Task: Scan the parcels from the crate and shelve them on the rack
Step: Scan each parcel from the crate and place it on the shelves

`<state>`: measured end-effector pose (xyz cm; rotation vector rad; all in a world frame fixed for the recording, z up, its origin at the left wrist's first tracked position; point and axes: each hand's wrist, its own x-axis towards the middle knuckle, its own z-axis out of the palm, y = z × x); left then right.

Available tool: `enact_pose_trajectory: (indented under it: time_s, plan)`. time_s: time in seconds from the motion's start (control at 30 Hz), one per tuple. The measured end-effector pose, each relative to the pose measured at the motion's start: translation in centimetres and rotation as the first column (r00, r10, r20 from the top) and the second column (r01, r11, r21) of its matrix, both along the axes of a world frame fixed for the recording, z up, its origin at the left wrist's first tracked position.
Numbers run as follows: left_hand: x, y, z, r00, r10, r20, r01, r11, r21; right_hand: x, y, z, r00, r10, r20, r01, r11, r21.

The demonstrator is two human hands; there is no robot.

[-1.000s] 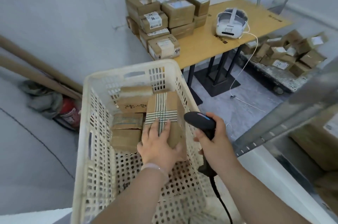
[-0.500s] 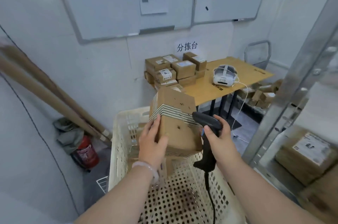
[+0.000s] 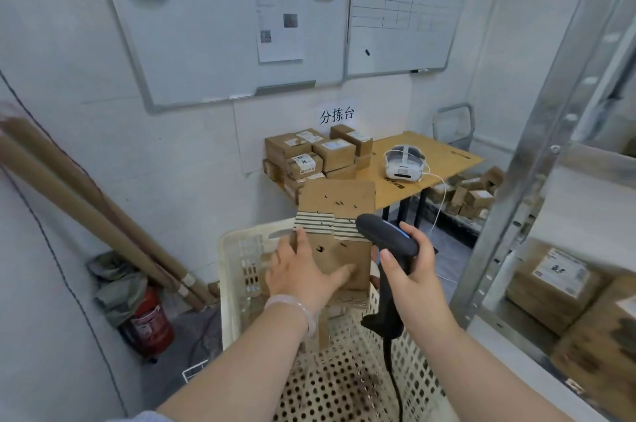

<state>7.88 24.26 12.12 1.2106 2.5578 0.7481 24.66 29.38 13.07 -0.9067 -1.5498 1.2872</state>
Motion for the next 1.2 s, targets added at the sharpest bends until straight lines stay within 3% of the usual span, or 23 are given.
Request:
enact_pose_trajectory:
  time_s: [0.13, 0.3, 0.5, 0.63, 0.9, 1.2]
  plan:
    - [0.5, -0.1, 0.2, 0.995, -0.014, 0.103, 0.024, 0.995, -0.097, -0.2, -1.5, 0.4, 0.999, 0.028, 0.025, -0.029, 0.999, 0.025]
    - [0.7, -0.9, -0.5, 0.972, -0.012, 0.237, 0.028, 0.997, -0.066, 0.2, -2.3, 0.2, 0.998, 0.052, 0.023, -0.051, 0.998, -0.021]
    - [0.7, -1.9, -1.0, 0.932, -0.084, 0.352, 0.095, 0.995, -0.016, 1.6, -1.5, -0.5, 0.992, -0.116, 0.056, 0.12, 0.99, -0.069]
    - [0.6, -2.0, -0.9, 0.865, -0.146, 0.479, 0.126, 0.989, 0.074, 2.5, -1.3, -1.2, 0.986, -0.137, 0.095, 0.148, 0.982, -0.117]
    - [-0.3, -2.3, -1.1, 0.726, -0.265, 0.635, 0.151, 0.962, 0.228, 2.8, -1.7, -0.6, 0.986, -0.137, 0.092, 0.142, 0.988, -0.06]
    - [-0.4, -1.7, -0.5, 0.619, -0.279, 0.734, 0.117, 0.957, 0.266, 2.2, -1.3, 0.1, 0.987, -0.153, 0.045, 0.155, 0.987, -0.05]
